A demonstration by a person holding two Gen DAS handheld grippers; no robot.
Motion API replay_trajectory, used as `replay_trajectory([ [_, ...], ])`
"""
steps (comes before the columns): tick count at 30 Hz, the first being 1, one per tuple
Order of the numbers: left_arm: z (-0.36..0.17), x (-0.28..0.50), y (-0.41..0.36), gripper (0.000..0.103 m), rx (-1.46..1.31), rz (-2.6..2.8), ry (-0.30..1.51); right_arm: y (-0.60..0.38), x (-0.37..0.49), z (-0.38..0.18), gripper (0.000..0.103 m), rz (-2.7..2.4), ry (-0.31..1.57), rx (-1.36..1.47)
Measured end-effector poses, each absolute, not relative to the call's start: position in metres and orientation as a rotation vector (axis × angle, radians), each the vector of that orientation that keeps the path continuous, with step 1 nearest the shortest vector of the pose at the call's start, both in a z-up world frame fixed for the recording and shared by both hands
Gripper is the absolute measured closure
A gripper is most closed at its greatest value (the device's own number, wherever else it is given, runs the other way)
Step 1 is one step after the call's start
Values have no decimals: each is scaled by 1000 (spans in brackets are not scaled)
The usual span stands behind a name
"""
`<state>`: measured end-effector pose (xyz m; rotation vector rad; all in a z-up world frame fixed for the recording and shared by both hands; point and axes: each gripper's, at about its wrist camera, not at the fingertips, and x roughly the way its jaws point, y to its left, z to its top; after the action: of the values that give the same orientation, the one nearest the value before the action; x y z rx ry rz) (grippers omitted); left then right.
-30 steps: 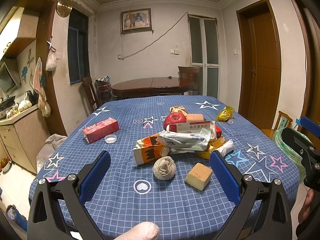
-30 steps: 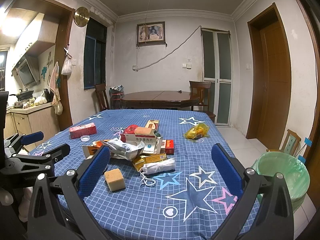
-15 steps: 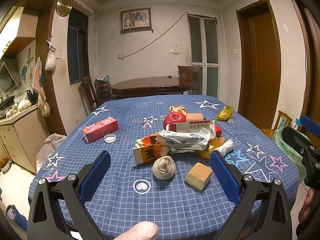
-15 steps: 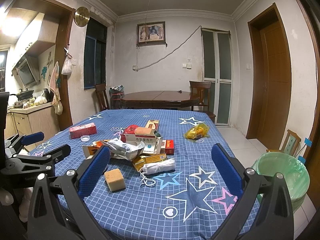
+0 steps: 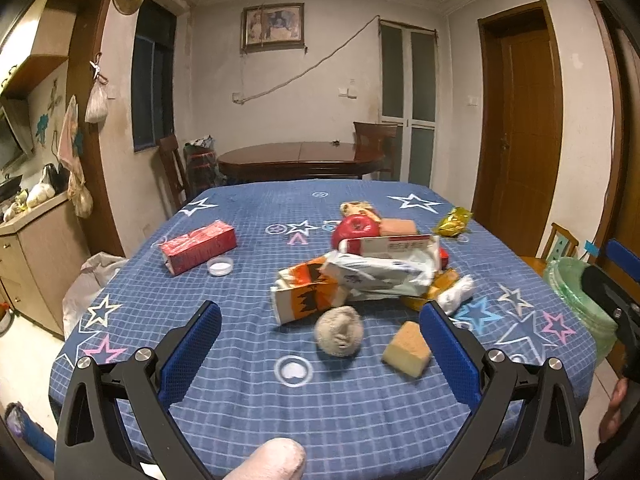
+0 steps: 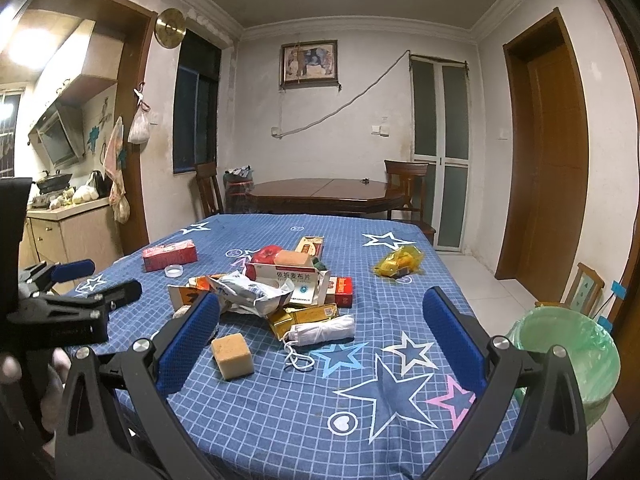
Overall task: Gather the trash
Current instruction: 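Grasp the beige towel ball with the left tool while the right tool grasps the tan sponge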
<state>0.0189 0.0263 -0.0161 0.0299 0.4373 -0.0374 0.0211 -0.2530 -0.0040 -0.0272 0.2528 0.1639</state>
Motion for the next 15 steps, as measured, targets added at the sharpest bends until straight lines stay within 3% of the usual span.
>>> replay_trajectory([
  [10, -61, 78, 63, 7, 32, -191, 713, -229, 49, -31, 5, 418, 433, -79],
  [12, -72, 92, 64, 23, 17, -222, 759, -221, 63, -42, 15, 502, 518, -68],
  [14, -81, 109, 64, 29, -4, -271, 809, -214, 75, -52, 30, 551, 586, -58],
  [15, -84, 115, 63, 30, -7, -287, 821, -210, 82, -58, 32, 570, 621, -64],
])
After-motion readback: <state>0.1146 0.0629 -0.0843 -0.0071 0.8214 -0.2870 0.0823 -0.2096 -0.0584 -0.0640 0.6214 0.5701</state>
